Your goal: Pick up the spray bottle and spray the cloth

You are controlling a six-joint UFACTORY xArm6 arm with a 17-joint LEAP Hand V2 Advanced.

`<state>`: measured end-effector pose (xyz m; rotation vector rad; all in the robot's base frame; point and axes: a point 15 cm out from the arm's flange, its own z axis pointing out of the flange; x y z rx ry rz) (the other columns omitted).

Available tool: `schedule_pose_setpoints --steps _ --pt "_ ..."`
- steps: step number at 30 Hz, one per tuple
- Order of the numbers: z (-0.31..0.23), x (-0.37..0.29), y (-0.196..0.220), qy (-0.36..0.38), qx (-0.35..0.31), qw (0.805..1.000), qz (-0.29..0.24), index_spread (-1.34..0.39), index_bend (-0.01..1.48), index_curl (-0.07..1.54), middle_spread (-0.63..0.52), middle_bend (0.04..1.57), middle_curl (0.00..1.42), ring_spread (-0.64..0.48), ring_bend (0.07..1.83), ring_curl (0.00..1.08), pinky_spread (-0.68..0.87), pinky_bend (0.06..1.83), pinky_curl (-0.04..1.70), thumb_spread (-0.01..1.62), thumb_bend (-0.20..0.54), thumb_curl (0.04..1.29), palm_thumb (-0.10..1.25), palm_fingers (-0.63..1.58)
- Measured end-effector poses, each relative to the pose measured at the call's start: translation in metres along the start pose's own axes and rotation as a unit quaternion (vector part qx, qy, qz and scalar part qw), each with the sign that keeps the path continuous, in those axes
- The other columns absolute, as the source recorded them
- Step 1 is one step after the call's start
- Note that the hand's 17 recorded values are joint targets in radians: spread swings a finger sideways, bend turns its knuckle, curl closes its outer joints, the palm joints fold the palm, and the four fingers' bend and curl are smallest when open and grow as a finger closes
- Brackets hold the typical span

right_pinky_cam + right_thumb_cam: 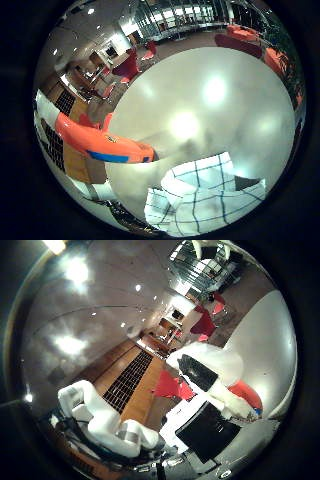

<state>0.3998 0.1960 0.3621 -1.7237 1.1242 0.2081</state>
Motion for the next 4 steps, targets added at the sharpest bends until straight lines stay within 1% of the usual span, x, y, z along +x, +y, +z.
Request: schedule_pose_setpoints --steps 4 --pt "-0.016 -0.001 -0.001 0.006 -0.003 1.000 0.002 -0.25 0.19 0.41 0.02 0.39 0.40 0.06 0.55 0.34 0.44 0.37 0.45 1.10 -0.021 0.44 0.70 0.33"
